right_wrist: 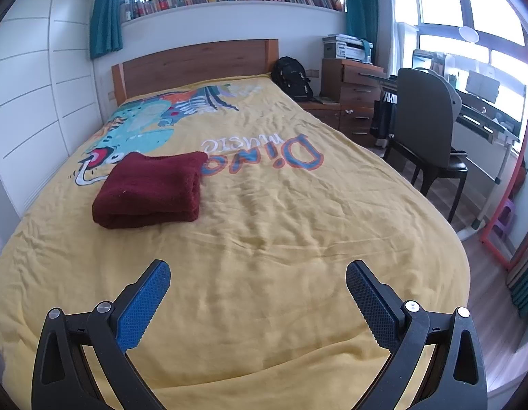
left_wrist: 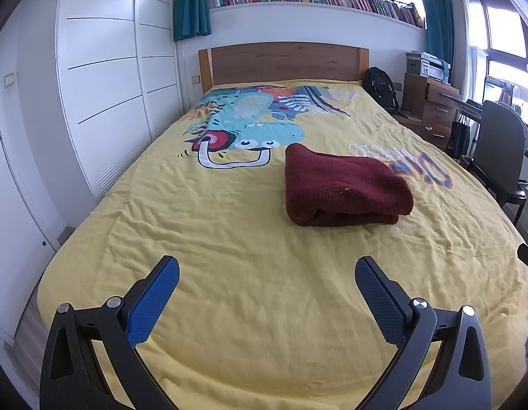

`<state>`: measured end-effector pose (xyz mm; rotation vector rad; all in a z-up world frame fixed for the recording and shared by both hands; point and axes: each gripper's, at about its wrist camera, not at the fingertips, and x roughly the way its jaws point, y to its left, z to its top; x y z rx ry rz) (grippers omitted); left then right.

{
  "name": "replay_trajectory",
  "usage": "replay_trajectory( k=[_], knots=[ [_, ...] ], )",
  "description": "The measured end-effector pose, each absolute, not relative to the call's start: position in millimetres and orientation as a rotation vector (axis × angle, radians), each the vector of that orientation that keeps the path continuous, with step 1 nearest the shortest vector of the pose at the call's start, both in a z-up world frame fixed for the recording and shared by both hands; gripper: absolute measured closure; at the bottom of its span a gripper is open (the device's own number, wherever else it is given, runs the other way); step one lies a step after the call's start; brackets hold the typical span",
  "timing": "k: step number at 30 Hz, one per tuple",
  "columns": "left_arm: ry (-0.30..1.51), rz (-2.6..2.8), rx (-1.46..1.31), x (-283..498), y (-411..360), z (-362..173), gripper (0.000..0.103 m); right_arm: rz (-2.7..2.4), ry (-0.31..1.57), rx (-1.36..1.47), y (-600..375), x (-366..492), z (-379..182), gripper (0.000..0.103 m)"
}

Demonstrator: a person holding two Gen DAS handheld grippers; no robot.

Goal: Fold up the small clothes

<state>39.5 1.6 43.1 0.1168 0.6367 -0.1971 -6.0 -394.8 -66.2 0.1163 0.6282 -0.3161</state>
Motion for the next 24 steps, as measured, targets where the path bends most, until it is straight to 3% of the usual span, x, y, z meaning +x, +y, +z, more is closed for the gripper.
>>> replay_trajectory(
  k=[24],
  knots=[
    [0.645,-0.196,0.116,37.7,3.1,37.3,0.001,-0.319,0.635,0.117,-394.0,-5.9,-70.1,0.0]
  ],
)
